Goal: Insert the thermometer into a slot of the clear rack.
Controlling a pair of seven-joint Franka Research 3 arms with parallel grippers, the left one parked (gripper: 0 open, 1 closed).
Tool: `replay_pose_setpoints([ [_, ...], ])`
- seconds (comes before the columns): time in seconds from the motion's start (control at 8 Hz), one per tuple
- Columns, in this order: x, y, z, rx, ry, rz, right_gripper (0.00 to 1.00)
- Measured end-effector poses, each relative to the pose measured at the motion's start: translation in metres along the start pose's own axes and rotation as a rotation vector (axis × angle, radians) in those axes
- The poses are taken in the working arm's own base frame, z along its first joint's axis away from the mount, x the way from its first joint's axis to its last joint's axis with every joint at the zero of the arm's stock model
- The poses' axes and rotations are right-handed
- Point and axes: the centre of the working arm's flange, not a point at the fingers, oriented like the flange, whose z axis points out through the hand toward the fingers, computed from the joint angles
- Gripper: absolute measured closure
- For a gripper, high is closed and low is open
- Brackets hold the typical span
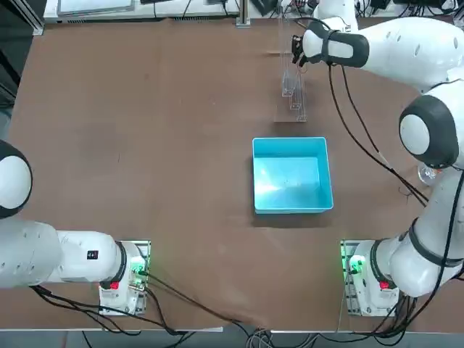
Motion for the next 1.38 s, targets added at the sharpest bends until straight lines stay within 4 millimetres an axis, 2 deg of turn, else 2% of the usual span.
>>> replay_pose_setpoints([
  [1.12,-0.0018,-0.0009,0.0033,-0.005,-0.003,-0.065,0.76],
  [1.38,0.0021,0.004,0.0027,-0.012,0.002,-0.064,0.45],
])
